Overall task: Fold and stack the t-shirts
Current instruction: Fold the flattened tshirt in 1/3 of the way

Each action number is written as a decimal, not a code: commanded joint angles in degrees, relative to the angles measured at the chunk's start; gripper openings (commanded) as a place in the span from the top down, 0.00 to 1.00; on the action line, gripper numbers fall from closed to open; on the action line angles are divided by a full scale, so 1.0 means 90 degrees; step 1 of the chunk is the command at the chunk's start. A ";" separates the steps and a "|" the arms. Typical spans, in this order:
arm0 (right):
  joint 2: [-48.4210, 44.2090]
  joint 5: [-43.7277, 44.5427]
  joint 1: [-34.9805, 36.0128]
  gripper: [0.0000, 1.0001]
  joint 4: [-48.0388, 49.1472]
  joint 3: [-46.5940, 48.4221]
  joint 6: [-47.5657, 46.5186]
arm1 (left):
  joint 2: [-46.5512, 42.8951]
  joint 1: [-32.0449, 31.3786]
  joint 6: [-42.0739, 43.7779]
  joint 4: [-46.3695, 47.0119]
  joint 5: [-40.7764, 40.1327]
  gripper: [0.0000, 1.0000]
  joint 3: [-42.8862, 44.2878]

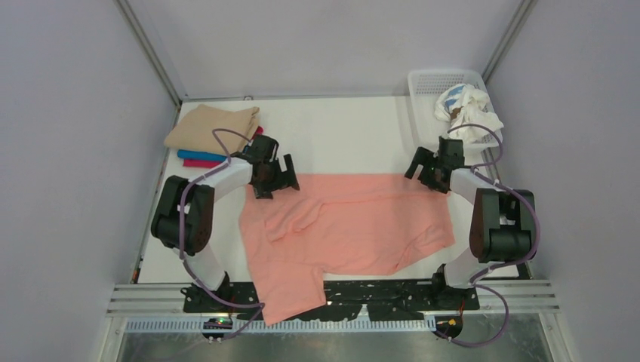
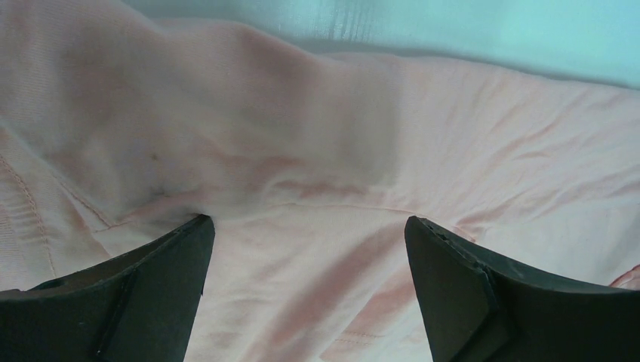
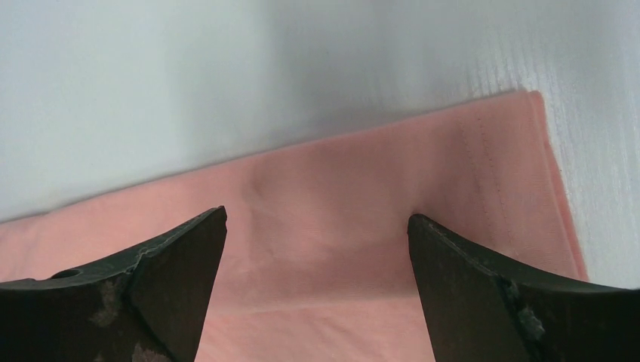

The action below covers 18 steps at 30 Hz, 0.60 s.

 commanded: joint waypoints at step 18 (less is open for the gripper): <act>0.1008 0.0064 -0.0001 0.05 0.0238 0.1266 0.0279 | 0.1163 0.0467 0.0138 -0.0279 0.0301 0.00 0.1545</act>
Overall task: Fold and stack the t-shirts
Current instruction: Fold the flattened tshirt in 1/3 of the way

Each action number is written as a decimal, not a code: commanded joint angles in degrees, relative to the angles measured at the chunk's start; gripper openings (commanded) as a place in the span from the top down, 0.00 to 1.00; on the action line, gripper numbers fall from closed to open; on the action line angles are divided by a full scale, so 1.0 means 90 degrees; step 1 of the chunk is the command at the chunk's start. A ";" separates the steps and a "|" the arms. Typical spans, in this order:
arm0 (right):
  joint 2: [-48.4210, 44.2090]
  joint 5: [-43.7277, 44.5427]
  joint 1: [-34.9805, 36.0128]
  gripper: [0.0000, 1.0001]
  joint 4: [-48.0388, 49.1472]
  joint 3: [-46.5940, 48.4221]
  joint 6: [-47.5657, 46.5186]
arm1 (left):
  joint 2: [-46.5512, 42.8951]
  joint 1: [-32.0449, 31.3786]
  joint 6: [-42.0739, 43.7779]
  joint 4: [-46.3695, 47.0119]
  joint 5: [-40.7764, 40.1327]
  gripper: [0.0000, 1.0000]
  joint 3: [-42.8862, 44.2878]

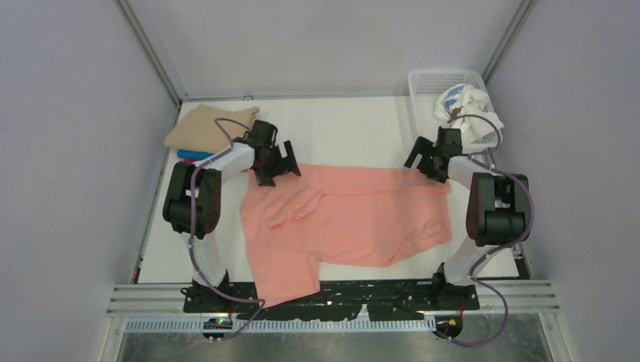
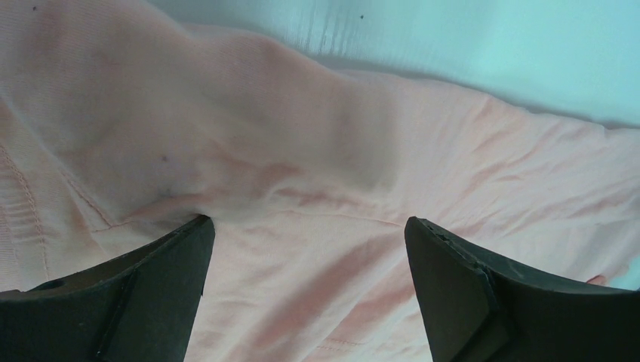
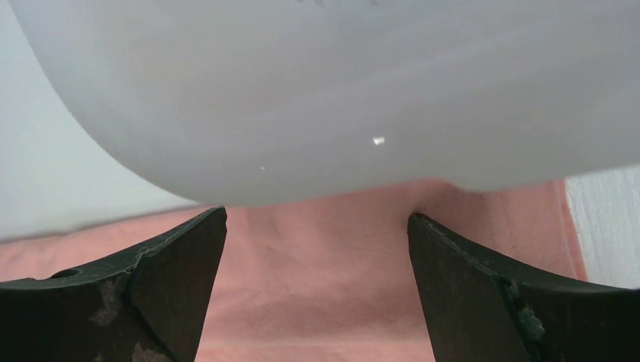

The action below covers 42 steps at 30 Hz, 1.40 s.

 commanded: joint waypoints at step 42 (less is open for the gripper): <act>-0.3983 0.0371 0.3390 0.05 -0.2692 -0.2933 0.1825 | -0.2168 -0.0812 0.0155 0.1525 0.0364 0.00 -0.2280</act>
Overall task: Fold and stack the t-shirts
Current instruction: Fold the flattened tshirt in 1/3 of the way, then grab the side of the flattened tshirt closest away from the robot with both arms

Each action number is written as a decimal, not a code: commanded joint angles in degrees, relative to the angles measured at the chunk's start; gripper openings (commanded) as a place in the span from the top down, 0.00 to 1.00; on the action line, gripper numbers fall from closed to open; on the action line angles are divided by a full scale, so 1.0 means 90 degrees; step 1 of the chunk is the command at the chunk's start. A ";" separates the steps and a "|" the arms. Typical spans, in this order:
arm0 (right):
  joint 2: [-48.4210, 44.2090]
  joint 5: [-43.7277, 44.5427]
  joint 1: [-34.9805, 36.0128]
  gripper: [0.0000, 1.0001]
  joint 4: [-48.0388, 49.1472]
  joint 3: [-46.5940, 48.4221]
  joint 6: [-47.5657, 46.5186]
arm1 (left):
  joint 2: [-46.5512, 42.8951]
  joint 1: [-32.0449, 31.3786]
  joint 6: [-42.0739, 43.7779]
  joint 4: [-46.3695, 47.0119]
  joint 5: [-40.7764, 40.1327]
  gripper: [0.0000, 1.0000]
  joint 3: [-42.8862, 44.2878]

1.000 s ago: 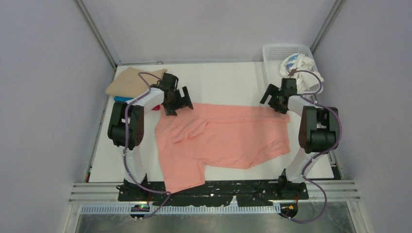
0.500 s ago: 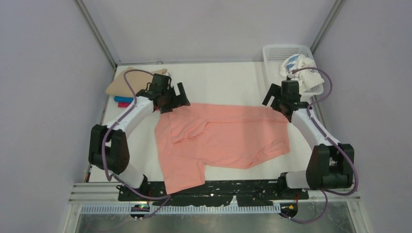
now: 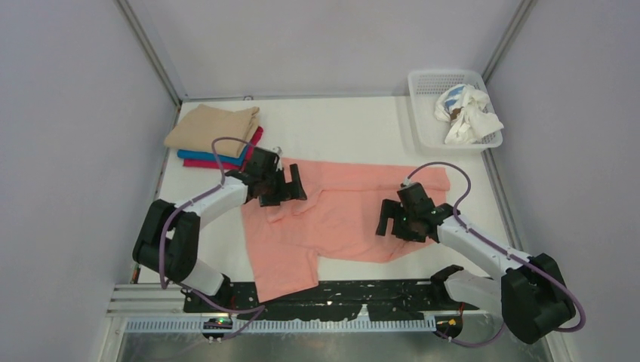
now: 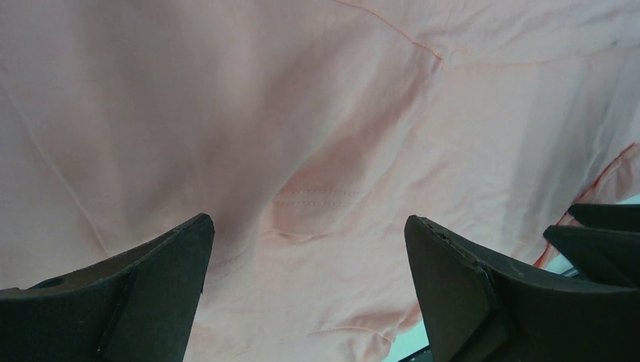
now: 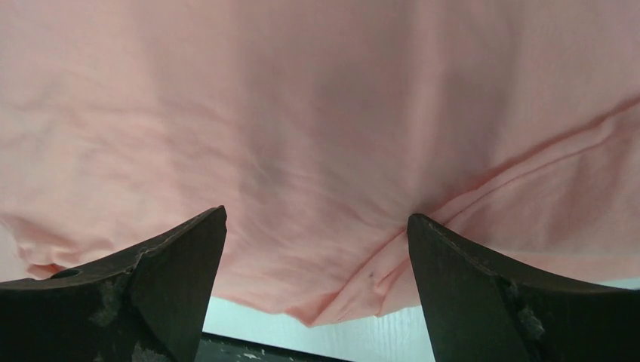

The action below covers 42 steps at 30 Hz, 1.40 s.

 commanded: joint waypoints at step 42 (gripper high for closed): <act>0.1684 0.1530 -0.2222 0.05 0.0413 0.1906 0.0118 | 0.0727 0.0219 0.0119 0.0247 -0.0368 0.00 0.0615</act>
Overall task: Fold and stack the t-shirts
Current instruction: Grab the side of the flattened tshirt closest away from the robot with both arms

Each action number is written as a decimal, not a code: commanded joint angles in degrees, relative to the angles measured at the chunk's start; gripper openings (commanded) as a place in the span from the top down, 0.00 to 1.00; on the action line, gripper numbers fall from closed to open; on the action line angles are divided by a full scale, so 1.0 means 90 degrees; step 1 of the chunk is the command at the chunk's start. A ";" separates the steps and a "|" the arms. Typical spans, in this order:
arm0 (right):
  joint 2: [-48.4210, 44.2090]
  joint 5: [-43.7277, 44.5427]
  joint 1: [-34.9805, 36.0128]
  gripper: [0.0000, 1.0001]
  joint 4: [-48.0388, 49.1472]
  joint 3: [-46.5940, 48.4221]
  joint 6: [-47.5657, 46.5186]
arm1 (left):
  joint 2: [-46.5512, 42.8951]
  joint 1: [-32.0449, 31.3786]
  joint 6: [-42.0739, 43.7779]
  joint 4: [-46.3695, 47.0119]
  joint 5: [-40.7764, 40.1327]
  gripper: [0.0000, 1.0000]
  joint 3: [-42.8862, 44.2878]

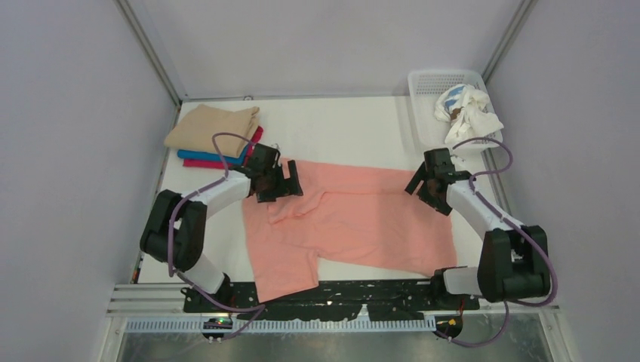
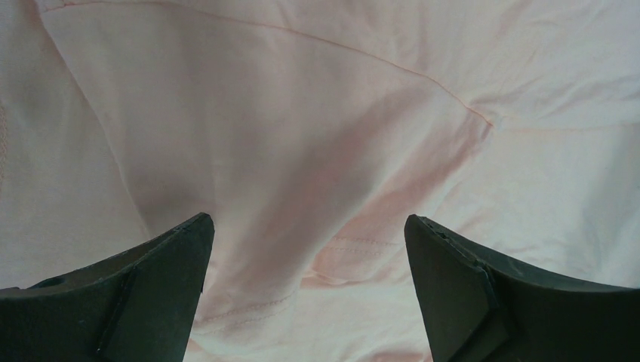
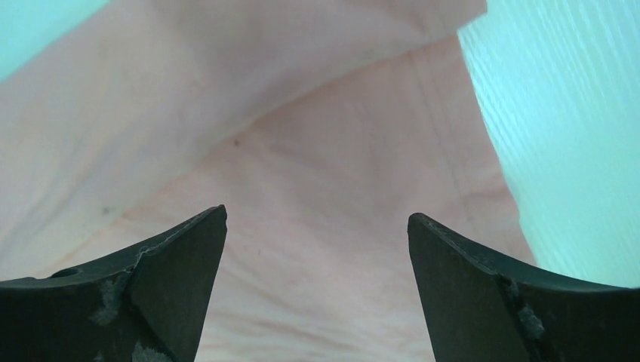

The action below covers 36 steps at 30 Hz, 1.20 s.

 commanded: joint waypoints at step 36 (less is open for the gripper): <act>0.0095 -0.0227 -0.1638 0.05 0.0463 0.0365 -0.0789 | -0.1037 0.0156 0.0031 -0.0681 -0.0422 0.00 0.0409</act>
